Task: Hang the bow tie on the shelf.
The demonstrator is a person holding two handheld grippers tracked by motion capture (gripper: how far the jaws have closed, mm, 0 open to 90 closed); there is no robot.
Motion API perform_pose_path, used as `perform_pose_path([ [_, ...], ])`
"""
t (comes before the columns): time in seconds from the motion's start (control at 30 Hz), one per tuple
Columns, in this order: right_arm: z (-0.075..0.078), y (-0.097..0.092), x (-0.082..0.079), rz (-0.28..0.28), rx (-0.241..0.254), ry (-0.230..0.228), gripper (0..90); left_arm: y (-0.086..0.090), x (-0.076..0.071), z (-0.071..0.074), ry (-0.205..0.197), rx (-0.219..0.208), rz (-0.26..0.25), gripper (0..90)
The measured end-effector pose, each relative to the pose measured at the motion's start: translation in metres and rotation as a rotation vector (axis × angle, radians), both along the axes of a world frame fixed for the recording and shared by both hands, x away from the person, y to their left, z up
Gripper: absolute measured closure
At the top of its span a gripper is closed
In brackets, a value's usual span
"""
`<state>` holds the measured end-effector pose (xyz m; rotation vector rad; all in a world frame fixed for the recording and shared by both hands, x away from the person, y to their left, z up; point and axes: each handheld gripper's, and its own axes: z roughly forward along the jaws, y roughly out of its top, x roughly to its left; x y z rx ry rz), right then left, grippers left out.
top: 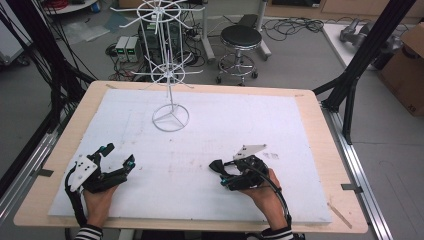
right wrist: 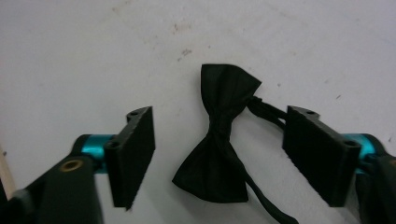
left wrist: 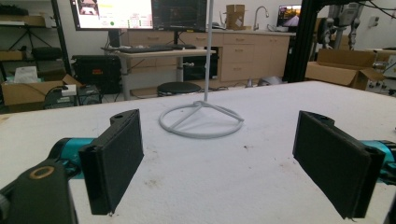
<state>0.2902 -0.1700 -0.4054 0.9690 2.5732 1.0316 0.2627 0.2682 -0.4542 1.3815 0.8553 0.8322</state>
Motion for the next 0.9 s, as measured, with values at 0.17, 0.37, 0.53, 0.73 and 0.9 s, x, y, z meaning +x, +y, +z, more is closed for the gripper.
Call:
perform_pose_path([
  [0.17,-0.004,0.006,0.003,0.008,-0.044,0.031,35.9,0.0,0.0,0.0,0.0,-0.001,0.0,16.4],
  [0.37,-0.008,0.011,0.006,-0.01,-0.09,0.052,41.2,0.0,0.0,0.0,0.0,-0.001,0.0,16.4],
  [0.53,-0.01,0.012,0.009,-0.024,-0.113,0.079,45.4,0.0,0.0,0.0,0.001,-0.001,0.001,16.4],
  [0.73,-0.011,0.016,0.011,-0.016,-0.135,0.099,51.1,0.0,0.0,0.0,0.0,-0.003,0.001,16.3],
  [0.9,-0.012,0.021,0.013,-0.018,-0.166,0.112,50.5,0.0,0.0,0.0,0.0,-0.004,0.001,16.3],
])
